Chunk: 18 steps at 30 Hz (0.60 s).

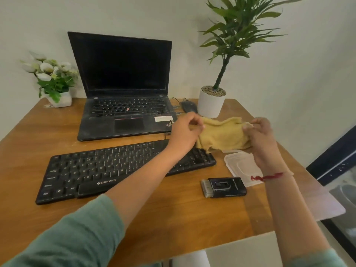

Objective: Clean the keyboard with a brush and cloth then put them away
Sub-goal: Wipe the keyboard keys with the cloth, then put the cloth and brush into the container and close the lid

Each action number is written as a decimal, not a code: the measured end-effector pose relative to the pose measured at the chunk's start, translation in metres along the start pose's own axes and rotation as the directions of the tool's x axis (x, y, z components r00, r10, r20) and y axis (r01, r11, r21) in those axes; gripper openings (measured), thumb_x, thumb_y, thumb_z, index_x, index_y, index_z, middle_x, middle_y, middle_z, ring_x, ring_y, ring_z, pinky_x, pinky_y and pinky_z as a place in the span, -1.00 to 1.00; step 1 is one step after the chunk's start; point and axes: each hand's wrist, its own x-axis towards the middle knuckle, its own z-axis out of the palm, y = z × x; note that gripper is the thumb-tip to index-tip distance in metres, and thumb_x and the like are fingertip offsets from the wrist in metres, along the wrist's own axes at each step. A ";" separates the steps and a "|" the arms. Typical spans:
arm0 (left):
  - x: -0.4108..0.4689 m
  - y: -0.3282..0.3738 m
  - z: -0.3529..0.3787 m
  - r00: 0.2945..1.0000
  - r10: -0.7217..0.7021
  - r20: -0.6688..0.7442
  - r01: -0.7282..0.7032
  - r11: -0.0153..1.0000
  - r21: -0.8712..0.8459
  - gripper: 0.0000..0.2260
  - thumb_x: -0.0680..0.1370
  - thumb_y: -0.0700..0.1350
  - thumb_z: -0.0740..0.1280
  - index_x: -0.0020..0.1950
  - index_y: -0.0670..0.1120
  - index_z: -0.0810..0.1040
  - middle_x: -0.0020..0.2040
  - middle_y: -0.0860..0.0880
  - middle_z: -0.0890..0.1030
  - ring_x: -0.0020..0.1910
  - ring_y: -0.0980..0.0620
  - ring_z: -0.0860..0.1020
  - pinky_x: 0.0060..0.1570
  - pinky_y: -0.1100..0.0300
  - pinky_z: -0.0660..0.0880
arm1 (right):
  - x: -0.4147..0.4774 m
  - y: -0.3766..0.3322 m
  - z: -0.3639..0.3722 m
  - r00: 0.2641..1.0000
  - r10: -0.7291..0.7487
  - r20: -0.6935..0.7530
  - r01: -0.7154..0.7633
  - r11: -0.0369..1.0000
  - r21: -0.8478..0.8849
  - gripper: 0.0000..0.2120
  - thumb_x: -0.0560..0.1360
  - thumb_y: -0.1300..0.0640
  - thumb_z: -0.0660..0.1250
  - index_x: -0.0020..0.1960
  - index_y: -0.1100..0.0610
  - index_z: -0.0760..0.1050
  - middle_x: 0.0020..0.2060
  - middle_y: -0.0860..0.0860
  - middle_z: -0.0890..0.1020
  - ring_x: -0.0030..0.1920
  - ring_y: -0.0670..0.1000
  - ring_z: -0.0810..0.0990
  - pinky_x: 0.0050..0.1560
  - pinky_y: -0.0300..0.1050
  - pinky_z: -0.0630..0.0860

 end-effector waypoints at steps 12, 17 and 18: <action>0.044 0.007 0.063 0.998 -0.026 0.059 0.031 0.996 -0.089 -0.81 0.48 -0.23 0.38 0.08 -0.12 0.59 0.09 0.01 0.59 -0.01 0.20 0.46 -0.08 0.55 0.34 | 0.054 -0.003 -0.048 0.994 -0.106 -0.009 0.104 0.984 -0.142 -0.74 0.46 0.26 0.26 -0.20 0.00 0.67 -0.10 0.06 0.61 -0.11 0.05 0.51 -0.16 -0.06 0.50; 0.032 0.006 0.055 0.996 -0.052 0.078 0.059 0.995 -0.086 -0.81 0.47 -0.26 0.36 0.08 -0.12 0.58 -0.05 0.14 0.51 -0.08 0.13 0.48 -0.09 0.35 0.42 | 0.041 -0.001 -0.038 0.999 -0.042 0.023 0.044 0.995 -0.086 -0.77 0.51 0.29 0.24 -0.15 0.06 0.62 -0.18 0.03 0.58 -0.24 -0.02 0.52 -0.40 -0.20 0.54; 0.028 0.005 0.051 0.995 -0.061 0.077 0.067 0.994 -0.084 -0.81 0.46 -0.26 0.36 0.06 -0.11 0.58 -0.07 0.15 0.50 -0.09 0.12 0.48 -0.10 0.33 0.41 | 0.038 -0.002 -0.036 0.999 -0.030 0.043 0.033 0.996 -0.080 -0.77 0.51 0.29 0.24 -0.16 0.06 0.62 -0.22 0.03 0.56 -0.25 -0.03 0.51 -0.40 -0.22 0.53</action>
